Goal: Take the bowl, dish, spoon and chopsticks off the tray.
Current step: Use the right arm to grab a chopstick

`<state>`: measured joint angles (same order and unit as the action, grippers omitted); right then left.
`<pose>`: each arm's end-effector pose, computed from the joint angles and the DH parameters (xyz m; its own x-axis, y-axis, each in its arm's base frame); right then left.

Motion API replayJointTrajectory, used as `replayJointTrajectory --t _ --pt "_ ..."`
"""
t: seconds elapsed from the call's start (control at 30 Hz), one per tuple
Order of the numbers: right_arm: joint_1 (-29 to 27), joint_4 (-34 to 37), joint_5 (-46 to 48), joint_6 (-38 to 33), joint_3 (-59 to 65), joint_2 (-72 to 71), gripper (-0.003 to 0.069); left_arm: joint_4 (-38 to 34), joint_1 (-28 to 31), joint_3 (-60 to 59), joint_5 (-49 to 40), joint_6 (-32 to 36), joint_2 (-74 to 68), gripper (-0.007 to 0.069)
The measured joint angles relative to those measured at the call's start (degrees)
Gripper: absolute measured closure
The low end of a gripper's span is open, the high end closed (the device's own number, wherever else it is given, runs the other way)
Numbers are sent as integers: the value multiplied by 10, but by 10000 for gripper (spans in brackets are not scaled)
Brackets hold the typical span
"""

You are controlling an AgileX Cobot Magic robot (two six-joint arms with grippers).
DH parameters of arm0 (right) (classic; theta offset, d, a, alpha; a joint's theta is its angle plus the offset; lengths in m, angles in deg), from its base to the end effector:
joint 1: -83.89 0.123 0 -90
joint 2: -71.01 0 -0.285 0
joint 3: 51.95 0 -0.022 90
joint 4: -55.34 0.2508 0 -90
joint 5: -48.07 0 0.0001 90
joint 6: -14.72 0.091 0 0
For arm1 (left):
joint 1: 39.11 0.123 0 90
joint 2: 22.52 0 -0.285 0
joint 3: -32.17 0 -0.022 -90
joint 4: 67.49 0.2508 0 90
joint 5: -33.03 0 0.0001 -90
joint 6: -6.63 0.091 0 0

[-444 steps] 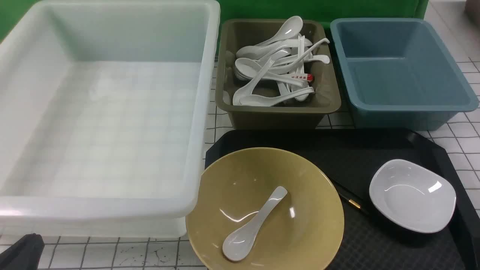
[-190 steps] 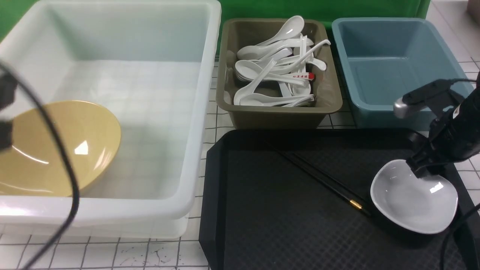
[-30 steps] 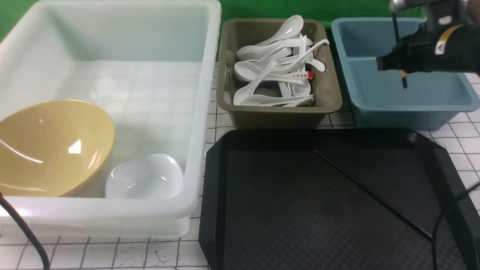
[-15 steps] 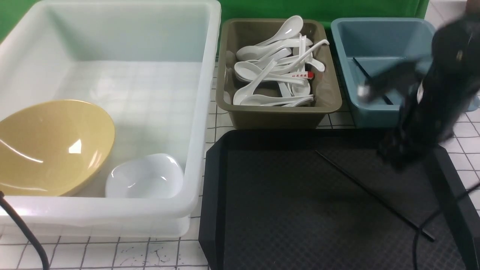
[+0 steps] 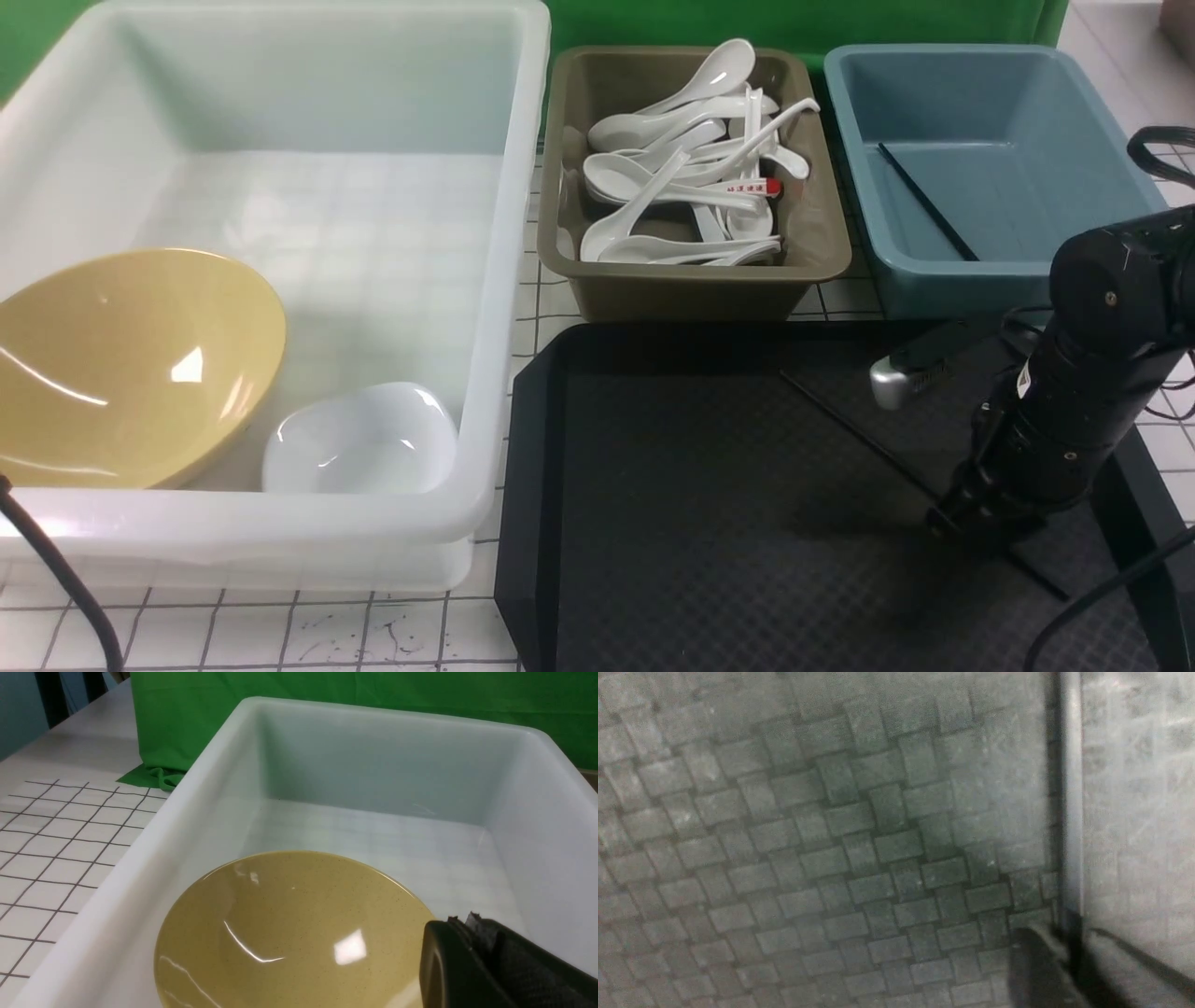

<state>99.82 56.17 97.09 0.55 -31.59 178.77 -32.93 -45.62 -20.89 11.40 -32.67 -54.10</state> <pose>0.2904 0.0839 0.1660 -0.8686 -0.4929 -0.0511 -0.4935 0.8698 -0.0012 0.0932 0.0086 0.2979 -0.2067 -0.0907 -0.9742 -0.1166 0.9909 -0.0675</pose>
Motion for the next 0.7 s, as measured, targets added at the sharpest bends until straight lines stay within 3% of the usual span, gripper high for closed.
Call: replayJointTrajectory --t 0.1,0.43,0.53,0.7 --pt "0 43 1 -40 -1 0 615 0 0 0 0 0 0 636" --pt "1 90 16 -83 9 -72 624 0 0 0 1 0 0 636" --pt "1 92 16 -71 9 -86 612 0 0 0 9 0 0 636" --pt "1 92 11 -64 10 -49 502 0 0 0 10 0 0 636"
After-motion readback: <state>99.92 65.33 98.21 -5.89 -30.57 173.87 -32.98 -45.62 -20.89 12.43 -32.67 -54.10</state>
